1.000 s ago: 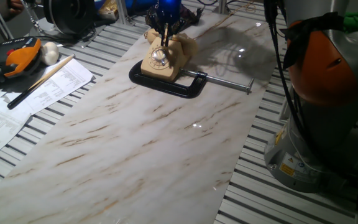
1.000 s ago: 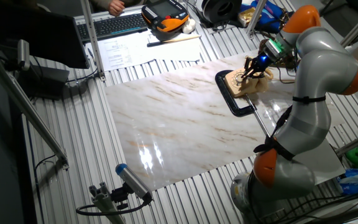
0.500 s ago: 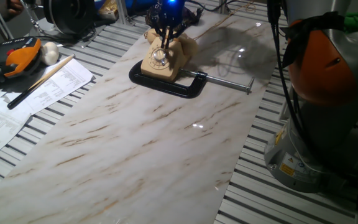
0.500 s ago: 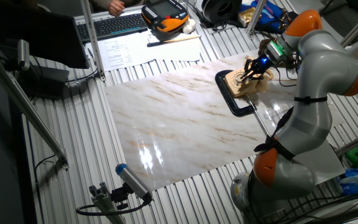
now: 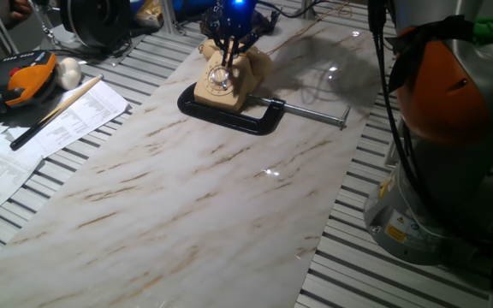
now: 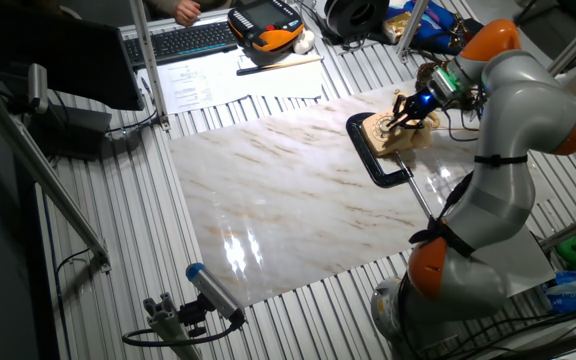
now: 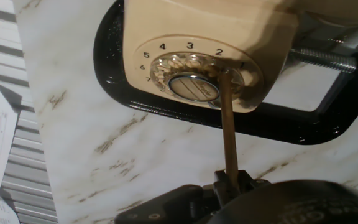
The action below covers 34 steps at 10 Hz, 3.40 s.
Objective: Dial a number on an old rotary phone
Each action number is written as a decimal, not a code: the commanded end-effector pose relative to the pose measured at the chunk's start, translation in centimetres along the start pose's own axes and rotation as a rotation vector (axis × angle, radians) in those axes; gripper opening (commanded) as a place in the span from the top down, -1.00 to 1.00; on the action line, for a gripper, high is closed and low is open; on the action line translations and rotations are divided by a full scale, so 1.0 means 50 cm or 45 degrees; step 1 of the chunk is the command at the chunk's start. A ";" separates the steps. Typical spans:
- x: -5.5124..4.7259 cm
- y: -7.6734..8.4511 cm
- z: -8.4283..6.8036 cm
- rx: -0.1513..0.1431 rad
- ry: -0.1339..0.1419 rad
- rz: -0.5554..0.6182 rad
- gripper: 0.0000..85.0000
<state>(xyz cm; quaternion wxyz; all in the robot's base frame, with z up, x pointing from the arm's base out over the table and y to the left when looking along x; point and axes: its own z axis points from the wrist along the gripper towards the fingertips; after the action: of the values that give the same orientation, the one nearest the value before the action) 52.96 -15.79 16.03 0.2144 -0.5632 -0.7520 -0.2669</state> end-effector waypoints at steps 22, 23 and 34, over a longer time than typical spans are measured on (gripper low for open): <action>0.018 0.011 0.057 -0.172 0.087 0.184 1.00; 0.019 0.014 0.059 -0.176 0.087 0.186 1.00; 0.027 0.026 0.073 -0.242 0.117 0.212 1.00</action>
<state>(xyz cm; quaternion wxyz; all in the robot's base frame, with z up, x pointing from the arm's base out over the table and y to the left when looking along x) 53.77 -12.19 14.29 0.2151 -0.6288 -0.6637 -0.3433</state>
